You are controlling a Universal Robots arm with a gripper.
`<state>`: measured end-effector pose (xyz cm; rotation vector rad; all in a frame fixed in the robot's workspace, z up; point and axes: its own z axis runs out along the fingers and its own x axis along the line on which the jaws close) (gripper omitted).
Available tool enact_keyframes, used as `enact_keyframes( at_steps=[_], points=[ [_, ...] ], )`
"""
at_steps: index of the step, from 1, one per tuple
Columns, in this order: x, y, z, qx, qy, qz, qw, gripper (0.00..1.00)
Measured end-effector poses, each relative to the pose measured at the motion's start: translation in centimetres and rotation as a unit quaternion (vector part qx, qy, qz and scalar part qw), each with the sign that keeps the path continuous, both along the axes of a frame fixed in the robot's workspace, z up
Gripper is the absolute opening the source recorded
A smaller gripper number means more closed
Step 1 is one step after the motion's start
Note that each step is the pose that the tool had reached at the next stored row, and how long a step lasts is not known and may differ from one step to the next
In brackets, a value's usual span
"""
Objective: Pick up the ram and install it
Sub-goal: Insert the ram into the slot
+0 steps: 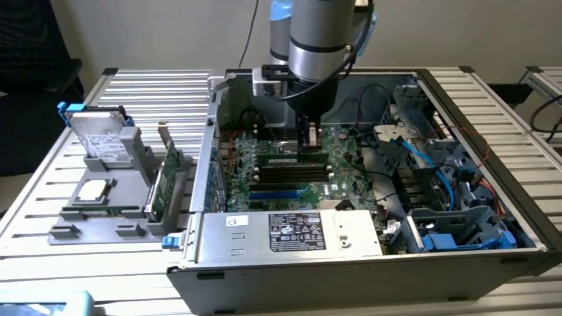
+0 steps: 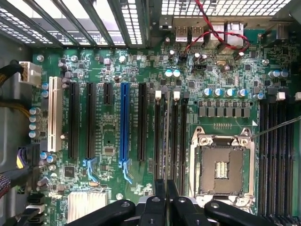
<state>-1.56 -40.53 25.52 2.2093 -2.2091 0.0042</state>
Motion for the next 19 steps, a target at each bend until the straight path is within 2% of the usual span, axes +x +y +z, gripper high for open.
enact_keyframes(
  at_steps=[4, 9, 16, 19],
  points=[
    [0.13, -0.19, -0.2, 0.0, 0.0011, 0.001, 1.0, 0.13],
    [0.2, -0.2, -0.43, -0.0006, 0.0024, 0.003, 1.0, 0.13],
    [0.21, -0.2, -0.65, -0.0074, 0.0031, 0.005, 1.0, 0.13],
    [0.23, -0.19, -0.78, -0.0076, 0.0031, 0.006, 0.9999, 0.13]
  ],
)
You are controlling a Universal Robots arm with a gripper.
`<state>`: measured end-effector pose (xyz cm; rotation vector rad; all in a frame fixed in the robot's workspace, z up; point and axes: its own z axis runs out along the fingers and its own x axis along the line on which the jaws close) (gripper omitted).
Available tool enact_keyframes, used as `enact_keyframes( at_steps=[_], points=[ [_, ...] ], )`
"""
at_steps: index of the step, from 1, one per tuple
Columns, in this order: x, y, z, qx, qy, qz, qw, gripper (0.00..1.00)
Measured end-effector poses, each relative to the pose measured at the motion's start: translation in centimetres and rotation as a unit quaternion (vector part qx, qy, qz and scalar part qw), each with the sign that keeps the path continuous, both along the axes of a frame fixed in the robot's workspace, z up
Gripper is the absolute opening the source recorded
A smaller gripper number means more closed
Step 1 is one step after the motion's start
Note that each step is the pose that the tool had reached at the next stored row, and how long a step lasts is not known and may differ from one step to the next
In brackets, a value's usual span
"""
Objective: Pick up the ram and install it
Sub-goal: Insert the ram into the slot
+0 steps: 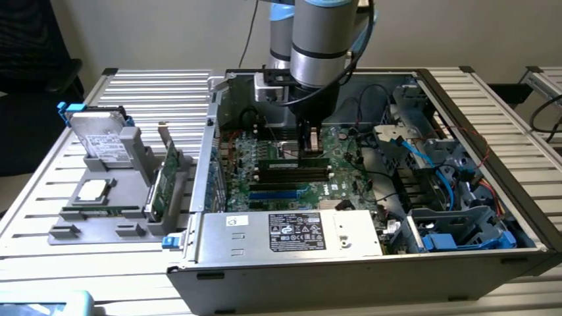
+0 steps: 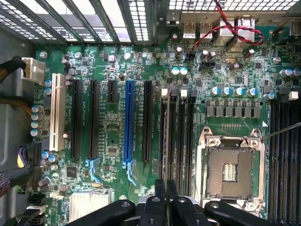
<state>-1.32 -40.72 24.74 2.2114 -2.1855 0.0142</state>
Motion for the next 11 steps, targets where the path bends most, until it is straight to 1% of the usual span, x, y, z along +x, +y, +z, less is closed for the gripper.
enact_keyframes(
  at_steps=[11],
  points=[
    [0.17, 0.0, -0.64, -0.0001, 0.0, 0.001, 1.0, 0.13]
  ],
)
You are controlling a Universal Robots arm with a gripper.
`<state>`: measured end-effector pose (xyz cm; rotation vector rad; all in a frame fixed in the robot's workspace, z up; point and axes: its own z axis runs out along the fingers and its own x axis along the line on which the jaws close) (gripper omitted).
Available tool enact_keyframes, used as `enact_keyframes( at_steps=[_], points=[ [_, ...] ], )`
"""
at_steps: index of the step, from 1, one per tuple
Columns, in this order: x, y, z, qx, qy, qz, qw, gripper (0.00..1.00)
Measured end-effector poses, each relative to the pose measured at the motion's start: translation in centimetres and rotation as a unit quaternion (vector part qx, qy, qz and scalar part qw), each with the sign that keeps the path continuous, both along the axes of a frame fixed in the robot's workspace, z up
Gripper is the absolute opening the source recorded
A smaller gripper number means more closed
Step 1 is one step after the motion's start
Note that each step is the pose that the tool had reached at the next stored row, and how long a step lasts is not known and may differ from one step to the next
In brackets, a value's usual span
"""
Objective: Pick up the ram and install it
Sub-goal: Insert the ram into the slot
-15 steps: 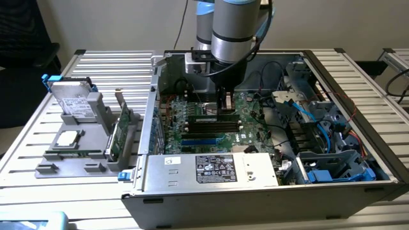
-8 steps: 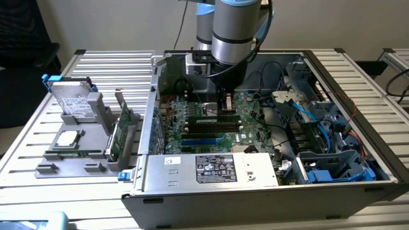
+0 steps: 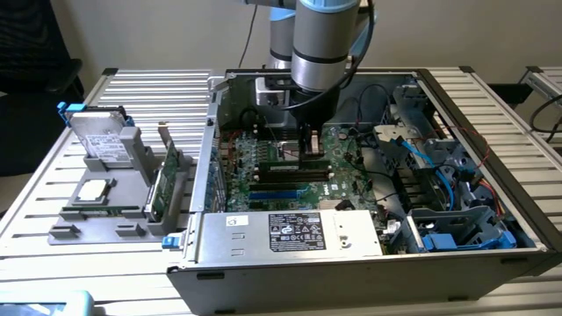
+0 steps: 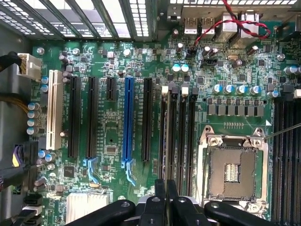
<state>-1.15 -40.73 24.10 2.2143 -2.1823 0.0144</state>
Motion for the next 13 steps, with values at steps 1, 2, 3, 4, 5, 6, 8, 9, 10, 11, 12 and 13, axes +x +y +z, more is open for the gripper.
enact_keyframes(
  at_steps=[1, 2, 3, 4, 5, 6, 8, 9, 10, 11, 12, 13],
  points=[
    [0.0, 0.0, -0.07, 0.0, 0.0, 0.0, 1.0, 0.13],
    [0.0, 0.0, -0.15, 0.0, 0.0, 0.0, 1.0, 0.13],
    [0.0, 0.0, -0.23, 0.0, 0.0, 0.0, 1.0, 0.13],
    [0.0, 0.0, -0.29, 0.0, 0.0, 0.0, 1.0, 0.13],
    [0.0, 0.0, -0.37, 0.0, 0.0, 0.0, 1.0, 0.13],
    [0.0, 0.0, -0.44, -0.0001, 0.0, 0.0, 1.0, 0.13],
    [0.0, 0.0, -0.5, -0.0002, 0.0001, 0.0, 1.0, 0.13],
    [0.0, 0.05, -0.52, -0.0004, 0.0, 0.0, 1.0, 0.13],
    [0.0, 0.05, -0.54, -0.0006, 0.0, 0.0, 1.0, 0.13],
    [0.0, 0.05, -0.54, -0.0006, 0.0, 0.0, 1.0, 0.13],
    [0.0, 0.04, -0.54, -0.0007, 0.0, 0.0, 1.0, 0.13],
    [0.01, 0.03, -0.56, -0.0009, 0.0, 0.001, 1.0, 0.13]
  ],
)
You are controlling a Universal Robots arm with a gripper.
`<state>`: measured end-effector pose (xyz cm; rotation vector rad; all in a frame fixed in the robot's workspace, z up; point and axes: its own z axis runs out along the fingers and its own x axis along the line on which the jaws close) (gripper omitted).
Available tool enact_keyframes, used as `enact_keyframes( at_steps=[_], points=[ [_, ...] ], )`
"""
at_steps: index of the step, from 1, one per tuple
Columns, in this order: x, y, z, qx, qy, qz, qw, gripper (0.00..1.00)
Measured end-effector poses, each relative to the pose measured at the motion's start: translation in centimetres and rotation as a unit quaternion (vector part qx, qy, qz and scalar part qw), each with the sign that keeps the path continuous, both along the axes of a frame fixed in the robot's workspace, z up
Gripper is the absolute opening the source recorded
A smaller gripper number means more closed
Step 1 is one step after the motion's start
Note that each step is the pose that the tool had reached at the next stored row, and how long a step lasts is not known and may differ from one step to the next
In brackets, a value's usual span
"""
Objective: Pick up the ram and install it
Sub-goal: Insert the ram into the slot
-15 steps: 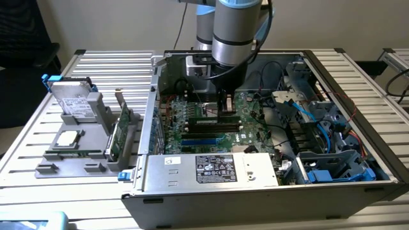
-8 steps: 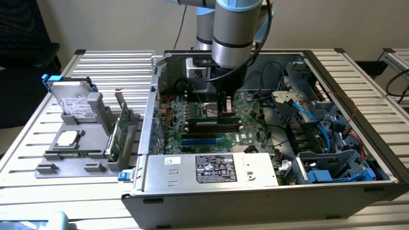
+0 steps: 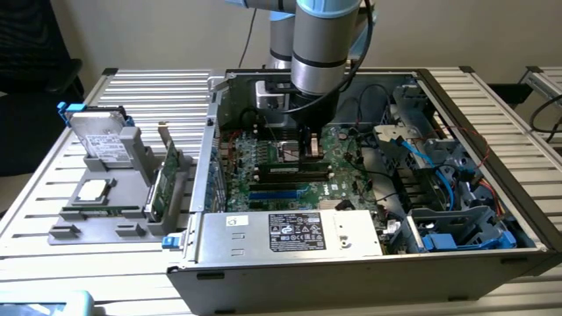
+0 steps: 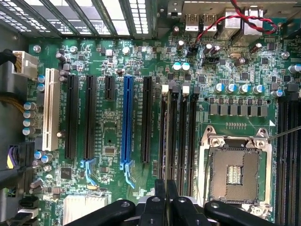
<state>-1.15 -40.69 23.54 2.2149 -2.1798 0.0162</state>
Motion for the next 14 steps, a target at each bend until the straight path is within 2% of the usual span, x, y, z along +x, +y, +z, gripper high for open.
enact_keyframes(
  at_steps=[4, 11, 14],
  points=[
    [0.02, -0.03, -0.05, -0.0006, 0.0, 0.001, 1.0, 0.13],
    [0.02, 0.01, -0.24, -0.0051, 0.0001, 0.001, 1.0, 0.13],
    [0.03, 0.06, -0.28, -0.0059, 0.0, 0.001, 1.0, 0.13]
  ],
)
